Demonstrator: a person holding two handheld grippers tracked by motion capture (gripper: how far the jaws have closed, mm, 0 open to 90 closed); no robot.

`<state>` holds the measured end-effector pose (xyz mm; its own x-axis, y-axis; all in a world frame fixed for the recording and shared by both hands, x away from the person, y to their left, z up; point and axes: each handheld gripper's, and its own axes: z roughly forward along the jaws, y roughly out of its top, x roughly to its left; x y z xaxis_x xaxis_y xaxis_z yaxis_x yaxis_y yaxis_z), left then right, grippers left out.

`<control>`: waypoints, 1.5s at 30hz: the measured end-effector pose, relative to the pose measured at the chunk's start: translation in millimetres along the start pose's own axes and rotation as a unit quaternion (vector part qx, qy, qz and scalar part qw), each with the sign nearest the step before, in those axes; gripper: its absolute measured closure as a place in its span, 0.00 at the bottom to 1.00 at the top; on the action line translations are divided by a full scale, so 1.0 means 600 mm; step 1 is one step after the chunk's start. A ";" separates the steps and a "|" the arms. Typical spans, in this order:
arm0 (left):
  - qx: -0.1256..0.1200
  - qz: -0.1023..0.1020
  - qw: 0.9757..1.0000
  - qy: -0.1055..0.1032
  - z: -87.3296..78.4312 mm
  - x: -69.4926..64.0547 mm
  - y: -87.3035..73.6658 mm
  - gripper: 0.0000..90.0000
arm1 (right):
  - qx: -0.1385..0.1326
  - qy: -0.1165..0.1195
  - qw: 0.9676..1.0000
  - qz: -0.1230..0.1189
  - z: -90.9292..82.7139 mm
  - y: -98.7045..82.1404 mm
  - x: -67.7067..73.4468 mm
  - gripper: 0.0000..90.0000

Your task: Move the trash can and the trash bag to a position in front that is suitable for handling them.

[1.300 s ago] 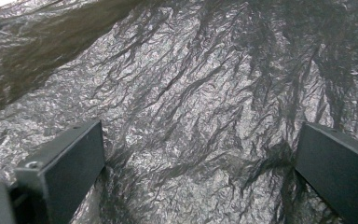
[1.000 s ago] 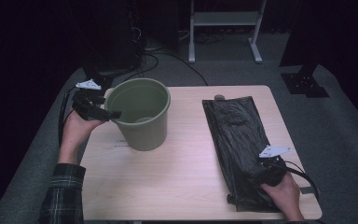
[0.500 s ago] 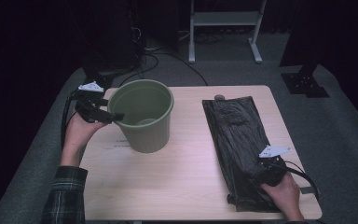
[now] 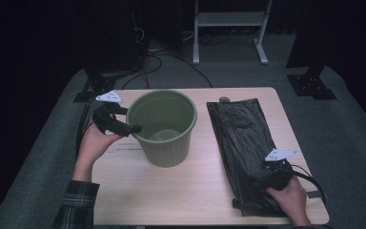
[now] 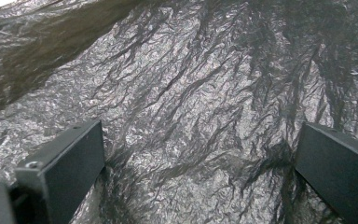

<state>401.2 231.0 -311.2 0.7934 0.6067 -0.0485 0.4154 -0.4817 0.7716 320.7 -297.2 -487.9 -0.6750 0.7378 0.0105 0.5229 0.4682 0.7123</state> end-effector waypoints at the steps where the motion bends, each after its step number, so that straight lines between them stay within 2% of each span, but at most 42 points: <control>1: 0.000 0.003 1.000 -0.004 0.003 -0.006 0.001 0.00 | 0.000 0.000 1.000 0.000 0.000 0.000 0.000 0.00; 11: -0.001 0.032 0.999 -0.039 0.025 -0.063 0.014 0.00 | 0.000 0.000 1.000 0.000 0.000 0.000 0.000 0.00; 16: 0.003 0.048 0.998 -0.048 0.033 -0.089 0.020 0.00 | -0.001 0.000 1.000 -0.001 0.000 0.000 0.000 0.00; 23: 0.008 0.063 0.996 -0.059 0.044 -0.113 0.027 0.00 | -0.001 0.001 1.000 -0.002 0.000 0.000 0.000 0.00; 30: 0.009 0.065 0.996 -0.065 0.049 -0.124 0.030 0.00 | 0.000 0.001 1.000 -0.002 0.000 0.000 0.000 0.00; 36: 0.006 0.064 0.996 -0.062 0.050 -0.121 0.030 0.00 | 0.000 0.001 1.000 -0.002 0.000 0.000 0.000 0.00; 40: -0.001 0.063 0.996 -0.058 0.042 -0.115 0.033 0.00 | -0.001 0.001 1.000 -0.002 0.000 0.000 0.000 0.00; 45: -0.021 0.057 0.997 -0.051 0.018 -0.110 0.035 0.00 | 0.000 0.001 1.000 -0.002 0.000 0.000 0.000 0.00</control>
<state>362.7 174.0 -298.7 0.8760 0.4819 -0.0212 0.3034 -0.5162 0.8009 320.7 -297.2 -487.9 -0.6784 0.7346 0.0092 0.5196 0.4708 0.7130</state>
